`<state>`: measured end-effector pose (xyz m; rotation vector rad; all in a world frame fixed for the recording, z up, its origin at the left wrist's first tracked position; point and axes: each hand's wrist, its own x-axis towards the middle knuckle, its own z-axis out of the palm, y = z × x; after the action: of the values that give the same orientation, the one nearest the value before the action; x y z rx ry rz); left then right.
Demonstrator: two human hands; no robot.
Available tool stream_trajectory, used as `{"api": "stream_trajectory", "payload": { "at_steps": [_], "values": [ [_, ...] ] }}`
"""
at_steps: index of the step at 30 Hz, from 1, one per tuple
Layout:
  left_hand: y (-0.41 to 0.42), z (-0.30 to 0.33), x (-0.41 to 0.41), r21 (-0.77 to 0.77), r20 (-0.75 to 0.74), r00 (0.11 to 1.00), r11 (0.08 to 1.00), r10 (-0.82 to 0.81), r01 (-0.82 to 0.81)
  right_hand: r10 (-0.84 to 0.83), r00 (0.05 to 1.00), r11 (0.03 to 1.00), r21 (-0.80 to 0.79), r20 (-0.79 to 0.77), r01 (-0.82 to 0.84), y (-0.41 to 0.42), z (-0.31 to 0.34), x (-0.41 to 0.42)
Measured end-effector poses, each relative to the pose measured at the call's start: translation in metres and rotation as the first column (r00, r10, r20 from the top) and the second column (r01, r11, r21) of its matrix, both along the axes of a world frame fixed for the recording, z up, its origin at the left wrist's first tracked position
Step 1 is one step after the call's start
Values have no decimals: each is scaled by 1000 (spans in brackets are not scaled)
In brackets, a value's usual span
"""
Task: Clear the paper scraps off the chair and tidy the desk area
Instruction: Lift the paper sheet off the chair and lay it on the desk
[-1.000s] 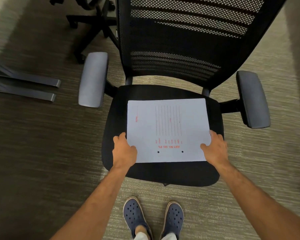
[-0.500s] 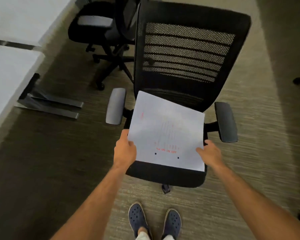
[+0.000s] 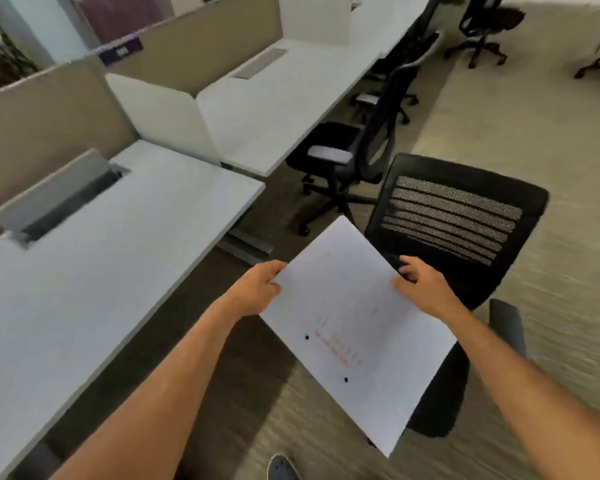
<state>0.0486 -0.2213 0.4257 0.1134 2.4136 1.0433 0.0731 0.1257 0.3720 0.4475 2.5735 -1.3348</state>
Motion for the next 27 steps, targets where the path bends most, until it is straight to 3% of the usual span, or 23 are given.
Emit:
{"api": "stream_trajectory", "payload": {
  "at_steps": [4, 9, 14, 17, 19, 27],
  "values": [
    [-80, 58, 17, 130, 11, 997, 988, 80, -81, 208, 977, 966, -164, 40, -199, -71, 42, -7],
    [-177, 94, 40, 164, -59, 928, 920, 369, -356, 304, 953, 899, -333, 12, -283, -166, 79, -15],
    [-257, 99, 72, 363, -94, 697, 676, 711, -641, 363, 931, 845, -406, -40, -347, -261, 103, -32],
    [-298, 94, 91, 496, 10, 557, 480, 831, -724, 372, 926, 824, -439, -58, -358, -315, 116, -44],
    [-320, 92, 102, 518, 75, 522, 414, 850, -749, 363, 930, 821, -452, -60, -349, -349, 122, -53],
    [-392, 84, 123, 500, 125, 556, 432, 822, -751, 403, 915, 791, -497, -17, -358, -476, 126, -93]
  ]
}}
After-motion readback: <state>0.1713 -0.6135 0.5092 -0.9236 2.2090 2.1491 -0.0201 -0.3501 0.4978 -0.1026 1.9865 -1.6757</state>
